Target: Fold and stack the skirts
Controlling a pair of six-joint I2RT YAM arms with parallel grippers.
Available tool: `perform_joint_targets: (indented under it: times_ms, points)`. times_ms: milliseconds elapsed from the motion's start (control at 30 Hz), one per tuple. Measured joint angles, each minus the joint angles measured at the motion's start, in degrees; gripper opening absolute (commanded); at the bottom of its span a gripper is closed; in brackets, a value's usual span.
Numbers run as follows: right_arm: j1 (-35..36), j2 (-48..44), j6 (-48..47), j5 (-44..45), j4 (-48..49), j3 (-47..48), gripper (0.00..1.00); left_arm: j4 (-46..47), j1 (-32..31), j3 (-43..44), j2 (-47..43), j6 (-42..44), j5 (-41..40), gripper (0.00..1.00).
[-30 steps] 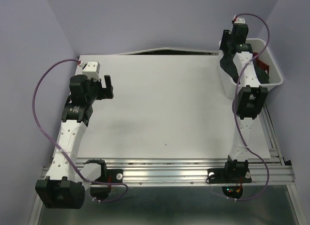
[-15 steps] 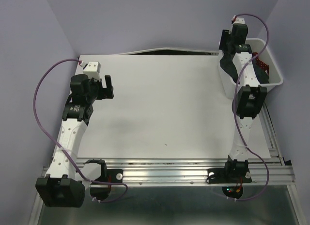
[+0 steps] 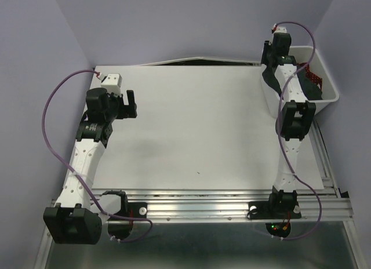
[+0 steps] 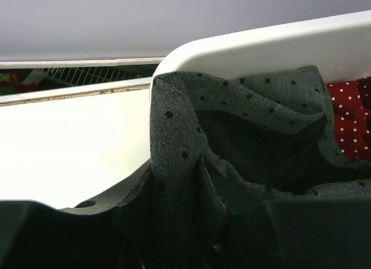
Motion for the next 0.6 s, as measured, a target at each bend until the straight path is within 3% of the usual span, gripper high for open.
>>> perform_joint_targets:
  times_ms: [33,67,133,467,600]
  points:
    - [0.1,0.0,0.0,0.0,0.0,0.0,0.48,0.0,0.0,0.0,0.0,0.0,0.1,0.98]
    - [0.1,0.0,-0.1,0.1,0.0,0.0,0.65,0.0,0.0,0.0,0.0,0.0,0.2,0.98]
    - [0.0,0.0,-0.1,0.4,0.2,0.0,0.65,0.0,0.0,0.0,0.0,0.0,0.2,0.98]
    - [-0.3,-1.2,-0.3,-1.6,3.3,-2.4,0.16,0.1,0.0,0.0,0.7,-0.3,1.1,0.99]
    - [-0.4,-1.3,-0.7,-1.2,3.8,-2.4,0.15,0.1,0.0,0.0,0.7,-0.4,1.1,0.99]
